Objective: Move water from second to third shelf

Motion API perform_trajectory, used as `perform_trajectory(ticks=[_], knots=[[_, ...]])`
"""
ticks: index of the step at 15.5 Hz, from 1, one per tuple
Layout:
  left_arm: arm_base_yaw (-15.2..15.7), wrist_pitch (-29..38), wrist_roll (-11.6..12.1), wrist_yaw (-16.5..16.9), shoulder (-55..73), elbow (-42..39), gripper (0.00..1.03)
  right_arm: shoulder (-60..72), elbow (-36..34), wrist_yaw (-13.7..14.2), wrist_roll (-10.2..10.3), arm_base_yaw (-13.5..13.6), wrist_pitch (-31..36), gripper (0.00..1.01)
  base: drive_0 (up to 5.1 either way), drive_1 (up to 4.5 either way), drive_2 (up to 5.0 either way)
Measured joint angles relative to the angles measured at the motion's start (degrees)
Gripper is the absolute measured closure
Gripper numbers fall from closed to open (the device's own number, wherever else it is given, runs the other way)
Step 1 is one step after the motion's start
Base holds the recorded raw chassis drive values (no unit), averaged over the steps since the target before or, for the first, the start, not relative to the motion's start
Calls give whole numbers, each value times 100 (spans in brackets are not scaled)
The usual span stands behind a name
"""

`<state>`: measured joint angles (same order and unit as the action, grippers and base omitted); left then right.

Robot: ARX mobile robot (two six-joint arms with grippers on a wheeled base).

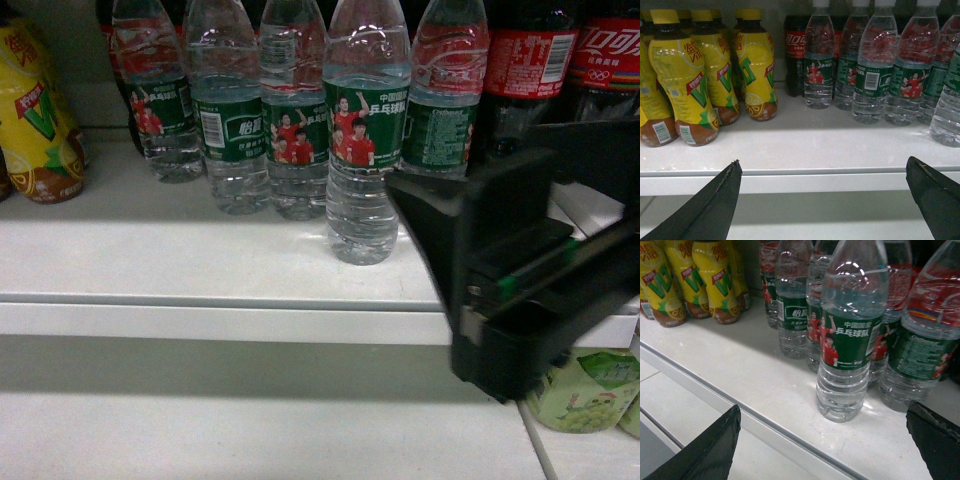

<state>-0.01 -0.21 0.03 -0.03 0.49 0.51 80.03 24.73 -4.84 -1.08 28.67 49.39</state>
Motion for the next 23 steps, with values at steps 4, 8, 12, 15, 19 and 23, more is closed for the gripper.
perform_trajectory(ticks=[4, 8, 12, 15, 19, 23], knots=[[0, 0, 0, 0, 0, 0, 5, 903, 833, 11, 144, 210, -247, 3, 0, 0, 0], [0, 0, 0, 0, 0, 0, 5, 1460, 1749, 199, 358, 140, -850, 3, 0, 0, 0], [0, 0, 0, 0, 0, 0, 5, 1915, 2387, 529, 566, 90, -1475, 3, 0, 0, 0], [0, 0, 0, 2, 0, 0, 5, 2212, 2761, 846, 708, 52, -1670, 3, 0, 0, 0], [0, 0, 0, 2, 0, 0, 5, 2575, 3233, 1198, 876, 17, -1812, 3, 0, 0, 0], [0, 0, 0, 2, 0, 0, 5, 2863, 3571, 1561, 966, 20, -1867, 3, 0, 0, 0]])
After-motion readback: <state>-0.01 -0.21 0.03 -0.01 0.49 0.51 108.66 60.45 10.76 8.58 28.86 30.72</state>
